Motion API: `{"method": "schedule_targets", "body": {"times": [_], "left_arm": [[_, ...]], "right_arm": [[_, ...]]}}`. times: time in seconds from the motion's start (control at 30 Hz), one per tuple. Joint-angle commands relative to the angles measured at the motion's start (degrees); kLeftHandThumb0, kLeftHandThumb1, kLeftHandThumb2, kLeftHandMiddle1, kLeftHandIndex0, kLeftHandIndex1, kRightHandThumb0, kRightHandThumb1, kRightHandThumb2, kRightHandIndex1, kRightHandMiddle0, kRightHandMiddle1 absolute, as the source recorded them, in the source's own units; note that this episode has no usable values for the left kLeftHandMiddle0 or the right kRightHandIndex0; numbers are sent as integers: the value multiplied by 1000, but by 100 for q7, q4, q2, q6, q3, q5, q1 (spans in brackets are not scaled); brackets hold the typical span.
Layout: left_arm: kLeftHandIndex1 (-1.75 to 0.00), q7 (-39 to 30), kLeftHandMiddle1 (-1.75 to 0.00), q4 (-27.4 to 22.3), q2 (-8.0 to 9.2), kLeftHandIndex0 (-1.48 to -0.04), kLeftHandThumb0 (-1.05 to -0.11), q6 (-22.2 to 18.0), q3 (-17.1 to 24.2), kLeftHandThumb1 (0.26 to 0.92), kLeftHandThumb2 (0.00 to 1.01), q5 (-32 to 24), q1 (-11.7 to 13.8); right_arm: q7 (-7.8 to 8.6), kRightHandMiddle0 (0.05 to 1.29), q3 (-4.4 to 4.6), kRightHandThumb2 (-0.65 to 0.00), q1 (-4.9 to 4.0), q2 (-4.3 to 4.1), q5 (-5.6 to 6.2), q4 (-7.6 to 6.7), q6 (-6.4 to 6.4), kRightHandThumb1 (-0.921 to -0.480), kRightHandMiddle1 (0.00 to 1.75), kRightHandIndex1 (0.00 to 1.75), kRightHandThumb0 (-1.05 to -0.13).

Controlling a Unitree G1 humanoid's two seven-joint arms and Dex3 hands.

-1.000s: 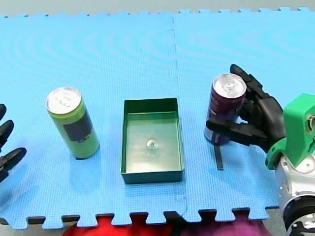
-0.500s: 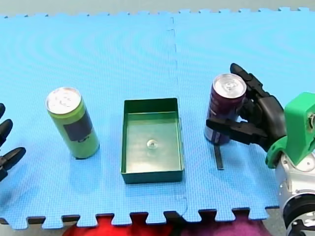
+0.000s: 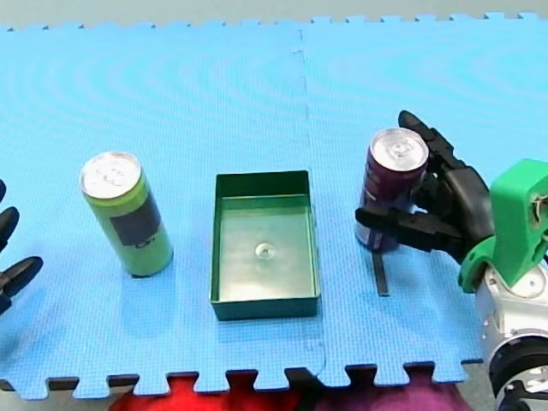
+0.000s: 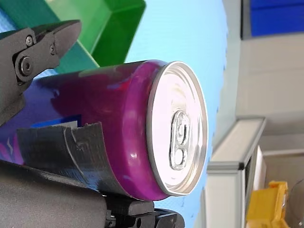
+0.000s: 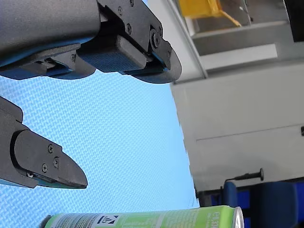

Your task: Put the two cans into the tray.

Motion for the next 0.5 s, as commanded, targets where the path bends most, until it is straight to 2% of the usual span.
{"method": "schedule_targets", "body": {"times": [0.0,0.33,0.37,0.4,0.43,0.47], "left_arm": [[-1,0,-3,-45,20,-484,-1048,-11,-2,822,4,-12,21],[0,29,0,-132,11,-481,-1048,13,-25,826,4,-3,64],[0,34,0,-138,12,-481,-1048,17,-27,826,4,-2,66],[0,38,0,-142,13,-482,-1048,20,-29,827,4,-1,67],[0,42,0,-147,15,-482,-1048,24,-30,827,4,0,68],[0,45,0,-149,17,-482,-1048,27,-32,827,4,1,69]], "right_arm": [[-9,88,-9,0,-37,-7,-9,9,18,-648,0,0,-894],[10,88,-2,-1,-45,6,-16,7,24,-650,0,0,-876],[-18,134,4,-1,-39,12,-28,6,-1,-651,22,2,-874],[-67,388,15,-2,-29,20,-49,3,-41,-662,50,37,-856],[-124,483,10,-2,-14,34,-54,-2,-97,-666,48,45,-848],[-168,677,-15,-1,3,55,-35,-6,-162,-669,105,256,-830]]}}
